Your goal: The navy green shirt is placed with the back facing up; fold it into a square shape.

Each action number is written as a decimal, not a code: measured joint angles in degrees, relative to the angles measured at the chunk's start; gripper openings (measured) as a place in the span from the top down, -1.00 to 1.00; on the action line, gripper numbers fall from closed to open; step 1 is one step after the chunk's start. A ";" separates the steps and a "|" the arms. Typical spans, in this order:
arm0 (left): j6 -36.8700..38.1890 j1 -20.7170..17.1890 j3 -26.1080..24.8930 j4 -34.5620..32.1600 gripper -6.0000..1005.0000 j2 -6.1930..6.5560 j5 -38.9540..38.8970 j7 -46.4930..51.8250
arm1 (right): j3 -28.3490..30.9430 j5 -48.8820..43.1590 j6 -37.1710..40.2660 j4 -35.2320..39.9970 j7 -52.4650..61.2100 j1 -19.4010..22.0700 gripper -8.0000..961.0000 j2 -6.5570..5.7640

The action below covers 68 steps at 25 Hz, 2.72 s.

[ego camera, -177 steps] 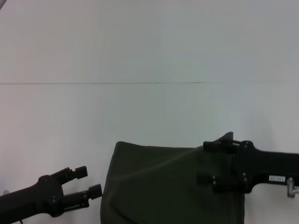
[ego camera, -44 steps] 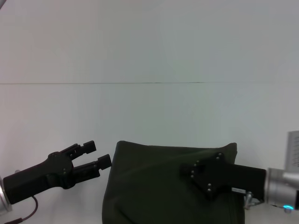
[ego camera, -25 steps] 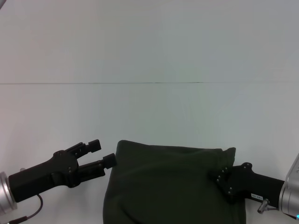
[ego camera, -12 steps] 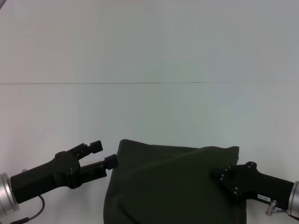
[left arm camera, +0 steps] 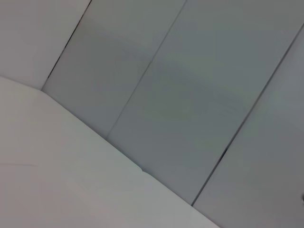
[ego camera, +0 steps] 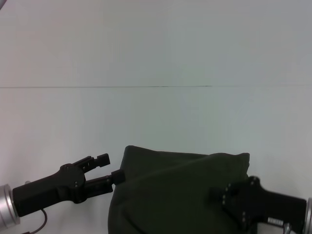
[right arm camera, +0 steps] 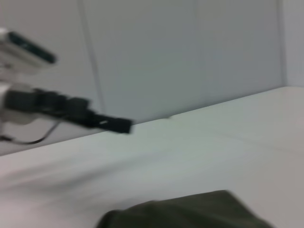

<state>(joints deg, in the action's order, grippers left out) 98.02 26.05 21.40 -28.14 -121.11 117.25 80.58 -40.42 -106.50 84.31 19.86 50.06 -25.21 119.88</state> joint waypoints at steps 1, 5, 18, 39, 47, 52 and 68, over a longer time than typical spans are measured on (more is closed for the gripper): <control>-0.13 -0.02 0.03 0.01 -0.87 0.00 0.00 0.01 | -1.07 -0.65 0.72 0.00 -0.26 -0.04 0.98 0.01; -0.57 0.04 0.05 0.02 -0.87 0.01 -0.04 0.02 | -4.03 -3.50 3.73 0.28 -1.05 0.21 0.98 -0.18; -2.13 0.69 0.22 0.11 -0.86 -0.24 -0.15 0.02 | -3.87 -10.94 -1.25 0.60 -0.98 1.35 0.98 -0.27; -8.89 3.86 8.14 -0.36 -0.86 3.54 0.00 33.12 | 10.42 -11.04 11.14 4.46 7.11 0.81 0.88 -1.07; -16.32 9.41 19.10 0.05 -0.85 8.87 4.15 61.07 | 8.38 -12.91 11.91 6.27 4.21 1.51 0.27 -0.53; -15.60 11.67 19.15 0.19 -0.85 9.15 8.80 65.78 | 8.49 -12.95 13.66 7.67 3.69 2.82 -0.18 -0.85; -17.72 14.34 25.43 -0.08 -0.83 7.17 10.39 64.44 | 8.33 -13.03 14.75 8.40 3.55 3.59 -0.97 -0.81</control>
<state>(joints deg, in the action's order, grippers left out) 80.30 40.39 46.83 -28.22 -113.94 127.64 145.02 -32.09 -119.53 99.06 28.26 53.61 -21.61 119.07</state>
